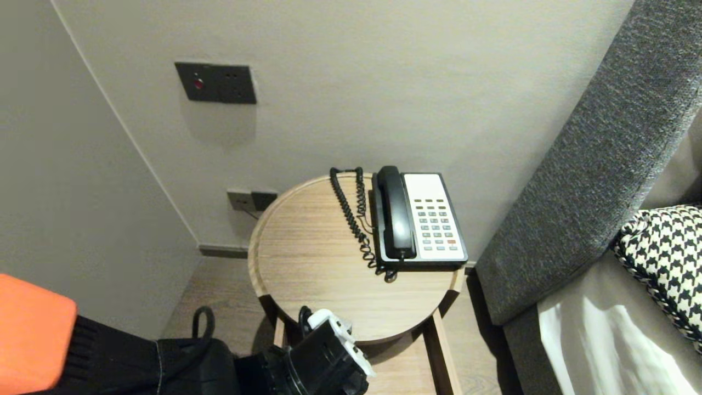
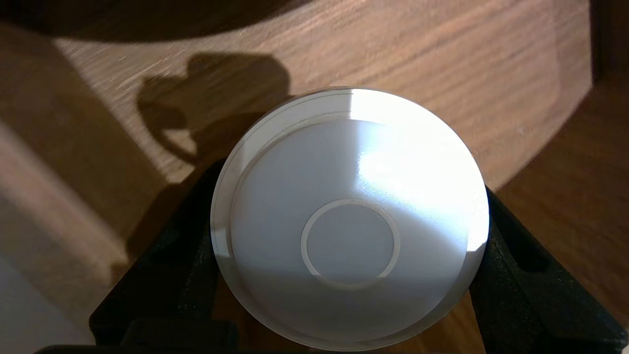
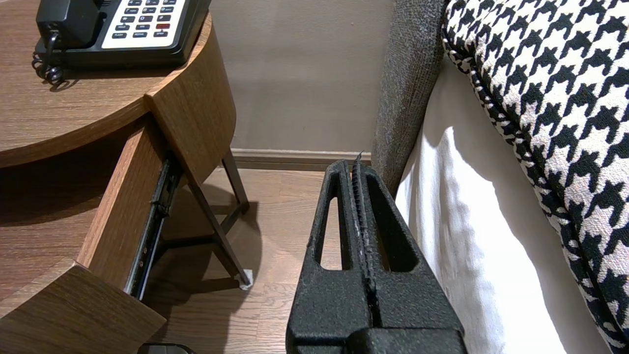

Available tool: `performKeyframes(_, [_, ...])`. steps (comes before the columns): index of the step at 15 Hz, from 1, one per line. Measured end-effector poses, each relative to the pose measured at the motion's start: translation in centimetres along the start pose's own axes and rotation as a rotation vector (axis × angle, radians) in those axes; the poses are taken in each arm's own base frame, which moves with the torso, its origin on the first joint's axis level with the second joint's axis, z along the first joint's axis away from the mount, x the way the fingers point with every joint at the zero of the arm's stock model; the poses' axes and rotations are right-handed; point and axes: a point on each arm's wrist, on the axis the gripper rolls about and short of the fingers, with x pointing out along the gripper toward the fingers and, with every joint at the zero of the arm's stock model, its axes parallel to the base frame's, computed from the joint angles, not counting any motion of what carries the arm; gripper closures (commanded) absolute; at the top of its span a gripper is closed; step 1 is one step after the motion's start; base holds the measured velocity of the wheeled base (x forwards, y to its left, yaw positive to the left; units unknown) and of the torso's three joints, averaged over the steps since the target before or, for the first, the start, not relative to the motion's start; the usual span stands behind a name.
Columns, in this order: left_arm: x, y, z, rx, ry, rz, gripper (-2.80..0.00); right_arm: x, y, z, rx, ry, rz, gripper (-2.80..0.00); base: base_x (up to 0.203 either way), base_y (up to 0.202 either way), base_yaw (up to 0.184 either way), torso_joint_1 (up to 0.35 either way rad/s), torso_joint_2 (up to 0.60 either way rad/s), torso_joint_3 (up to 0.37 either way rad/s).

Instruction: Put the remote controls on the table in the drawer one by one

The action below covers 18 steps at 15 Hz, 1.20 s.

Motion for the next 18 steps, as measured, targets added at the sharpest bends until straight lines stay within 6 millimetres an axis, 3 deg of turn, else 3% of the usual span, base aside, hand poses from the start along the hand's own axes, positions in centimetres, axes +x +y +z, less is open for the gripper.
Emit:
performKeyframes(9, [3.7, -0.5, -0.1, 0.011, -0.051, 0.042, 0.00, 0.0, 0.0, 0.0, 0.000, 0.000, 0.001, 0.00, 0.000, 0.000, 0.000, 0.000, 0.00, 0.000])
performKeyframes(18, [4.7, -0.4, -0.4, 0.005, -0.074, 0.047, 0.00, 0.0, 0.0, 0.0, 0.000, 0.000, 0.001, 0.00, 0.000, 0.000, 0.000, 0.000, 0.00, 0.000])
